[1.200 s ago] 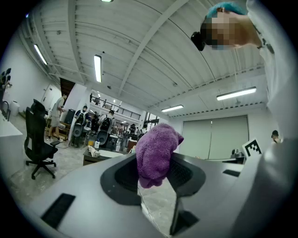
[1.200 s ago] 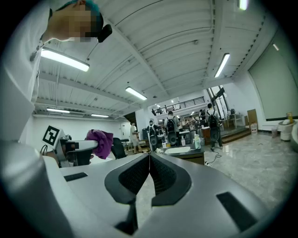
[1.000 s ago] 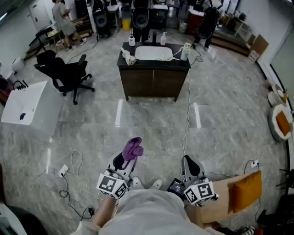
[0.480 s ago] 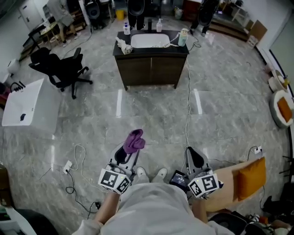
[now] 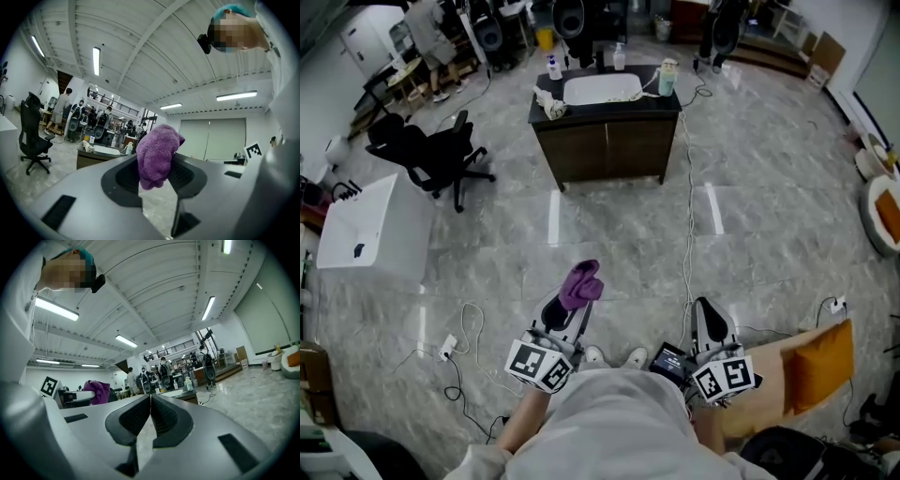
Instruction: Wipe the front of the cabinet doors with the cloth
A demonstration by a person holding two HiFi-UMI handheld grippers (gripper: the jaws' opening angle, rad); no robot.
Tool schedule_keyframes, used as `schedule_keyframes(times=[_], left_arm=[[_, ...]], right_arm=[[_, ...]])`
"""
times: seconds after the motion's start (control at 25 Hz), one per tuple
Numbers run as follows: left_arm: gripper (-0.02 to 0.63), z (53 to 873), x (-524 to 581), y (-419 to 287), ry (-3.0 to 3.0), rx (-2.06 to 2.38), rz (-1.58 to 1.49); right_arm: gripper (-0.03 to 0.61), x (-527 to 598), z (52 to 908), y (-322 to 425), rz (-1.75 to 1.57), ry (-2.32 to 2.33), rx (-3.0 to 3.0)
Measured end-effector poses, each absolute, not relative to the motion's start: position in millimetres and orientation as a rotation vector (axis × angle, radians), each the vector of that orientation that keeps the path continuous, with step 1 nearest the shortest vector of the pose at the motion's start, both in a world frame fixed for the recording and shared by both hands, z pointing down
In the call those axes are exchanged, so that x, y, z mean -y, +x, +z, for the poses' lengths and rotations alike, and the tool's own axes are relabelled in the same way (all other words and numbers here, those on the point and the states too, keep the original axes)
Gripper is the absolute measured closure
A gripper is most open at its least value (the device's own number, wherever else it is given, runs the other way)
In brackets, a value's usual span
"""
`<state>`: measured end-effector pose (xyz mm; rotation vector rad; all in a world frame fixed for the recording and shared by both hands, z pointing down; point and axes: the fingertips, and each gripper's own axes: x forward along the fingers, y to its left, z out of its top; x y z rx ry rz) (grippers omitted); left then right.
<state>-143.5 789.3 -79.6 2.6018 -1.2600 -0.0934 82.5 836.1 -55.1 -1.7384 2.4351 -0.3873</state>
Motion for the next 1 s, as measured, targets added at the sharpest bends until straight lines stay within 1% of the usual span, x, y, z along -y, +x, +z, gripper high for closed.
schedule_keyframes(times=[0.2,0.48,0.76,1.0], left_arm=[[0.468,-81,-784,-113,2.565,1.282,-0.157],[0.468,-61,-761,-100,2.576,1.285,-0.084],[0.468,-43,-670,-104,2.551,1.249,-0.114],[0.468,-52,-561,-102,2.63,1.126,-0.115]], right_arm=[[0.551,-834,-55,111,-0.362,-1.737,-2.47],[0.551,-811,-44,144,-0.413,-1.842,-2.411],[0.551,-730,-35,140,-0.422,-1.898,-2.424],[0.55,-632,-59,122,-0.362,-1.932,-2.381]])
